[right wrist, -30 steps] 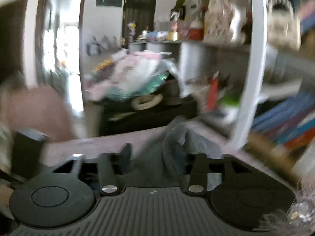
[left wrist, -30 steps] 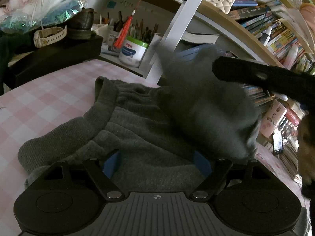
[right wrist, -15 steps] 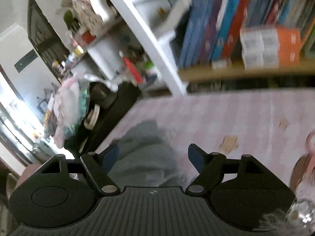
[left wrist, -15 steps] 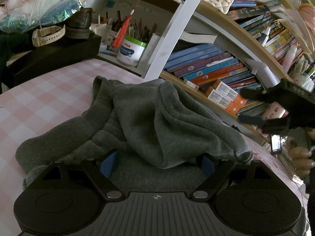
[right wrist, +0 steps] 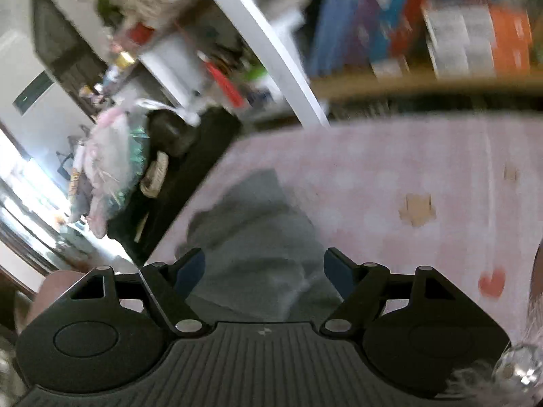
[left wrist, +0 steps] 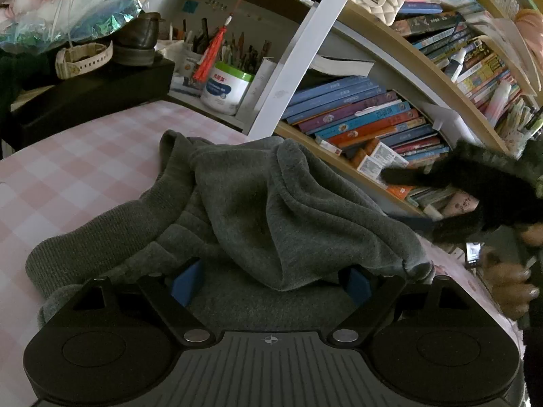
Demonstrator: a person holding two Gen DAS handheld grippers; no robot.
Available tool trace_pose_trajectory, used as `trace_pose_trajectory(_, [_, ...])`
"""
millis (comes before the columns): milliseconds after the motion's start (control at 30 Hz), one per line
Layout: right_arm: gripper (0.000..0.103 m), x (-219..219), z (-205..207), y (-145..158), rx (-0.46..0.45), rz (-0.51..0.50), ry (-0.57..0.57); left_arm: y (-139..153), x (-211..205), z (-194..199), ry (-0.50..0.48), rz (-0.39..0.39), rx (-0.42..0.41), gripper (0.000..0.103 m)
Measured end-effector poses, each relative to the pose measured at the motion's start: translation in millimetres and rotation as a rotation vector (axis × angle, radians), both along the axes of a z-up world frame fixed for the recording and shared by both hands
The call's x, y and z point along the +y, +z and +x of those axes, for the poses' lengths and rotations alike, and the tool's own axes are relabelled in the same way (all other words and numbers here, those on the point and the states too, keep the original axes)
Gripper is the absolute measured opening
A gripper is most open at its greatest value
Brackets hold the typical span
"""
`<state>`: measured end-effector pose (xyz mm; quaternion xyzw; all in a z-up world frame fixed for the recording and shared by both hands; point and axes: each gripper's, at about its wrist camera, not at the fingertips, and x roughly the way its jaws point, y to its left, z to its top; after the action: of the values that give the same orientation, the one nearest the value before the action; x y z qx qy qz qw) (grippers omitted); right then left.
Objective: Fold clothes
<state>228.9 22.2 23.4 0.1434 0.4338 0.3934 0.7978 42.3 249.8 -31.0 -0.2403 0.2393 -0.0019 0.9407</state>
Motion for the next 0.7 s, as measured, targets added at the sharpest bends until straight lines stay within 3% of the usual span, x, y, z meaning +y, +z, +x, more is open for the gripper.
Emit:
trace_pose_trajectory(167, [0.07,3.6,7.6,-23.9,0.055,0.012,-0.018,-0.6,1.1,-0.3,-0.001,-0.006,-0.002,0.089])
trace_pose_trajectory(200, [0.063,5.5,11.1,-25.9,0.061,0.028,-0.032,-0.8,1.6,-0.2,-0.001,-0.012,-0.003,0.089])
trace_pose_trajectory(300, [0.022,8.4,19.6,-26.3,0.038,0.058,-0.053,-1.1,2.4,-0.3,0.0,-0.02,-0.006,0.089])
trace_pose_trajectory(367, [0.013,2.0,17.6,-13.8,-0.017,0.082,-0.089,-1.1,2.8,-0.2,0.0,-0.026,-0.008,0.089])
trace_pose_trajectory(700, [0.012,-88.7,-51.7,100.4,-0.708,0.068,-0.363,-0.9,3.1,-0.4,0.001,-0.027,-0.008,0.089])
